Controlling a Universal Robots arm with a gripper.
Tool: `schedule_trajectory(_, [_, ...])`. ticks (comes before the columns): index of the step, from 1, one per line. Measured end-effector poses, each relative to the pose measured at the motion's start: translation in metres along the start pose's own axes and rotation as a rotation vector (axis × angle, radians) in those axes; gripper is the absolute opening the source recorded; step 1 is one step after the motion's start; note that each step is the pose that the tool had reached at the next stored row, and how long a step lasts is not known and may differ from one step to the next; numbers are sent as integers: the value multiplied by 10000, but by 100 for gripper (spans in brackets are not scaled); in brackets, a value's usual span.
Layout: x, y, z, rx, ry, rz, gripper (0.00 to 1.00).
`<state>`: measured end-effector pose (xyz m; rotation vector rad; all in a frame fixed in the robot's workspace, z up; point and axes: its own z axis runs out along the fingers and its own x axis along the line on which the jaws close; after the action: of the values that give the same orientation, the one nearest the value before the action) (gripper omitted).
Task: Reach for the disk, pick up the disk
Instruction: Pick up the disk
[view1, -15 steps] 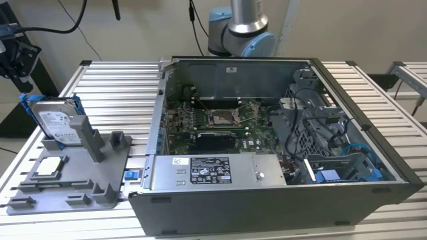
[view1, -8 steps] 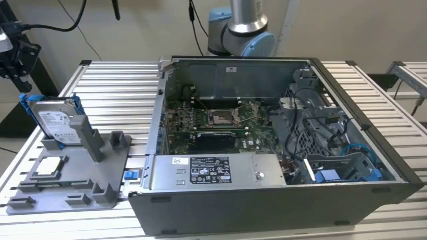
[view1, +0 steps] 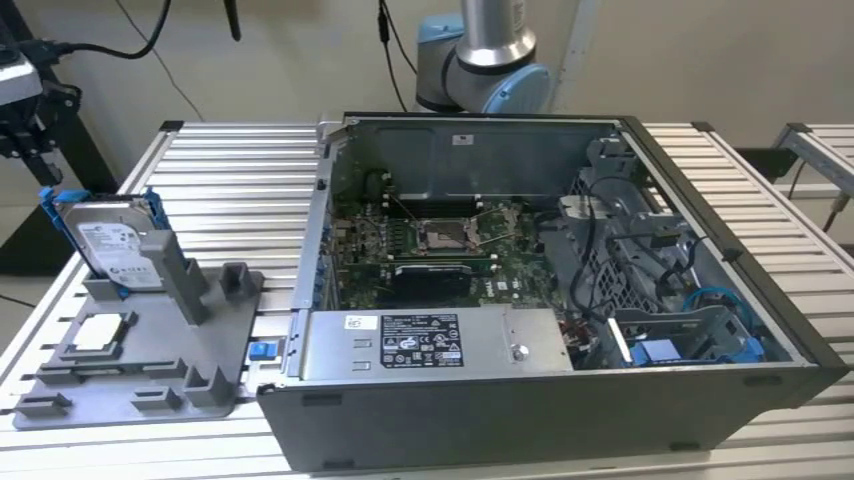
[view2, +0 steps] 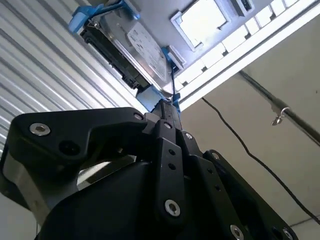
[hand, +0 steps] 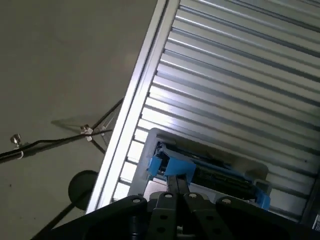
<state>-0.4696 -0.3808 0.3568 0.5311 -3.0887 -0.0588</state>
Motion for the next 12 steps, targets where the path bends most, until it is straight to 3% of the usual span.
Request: schedule_trajectory(12, [0,0,0,1,83,-2184,0])
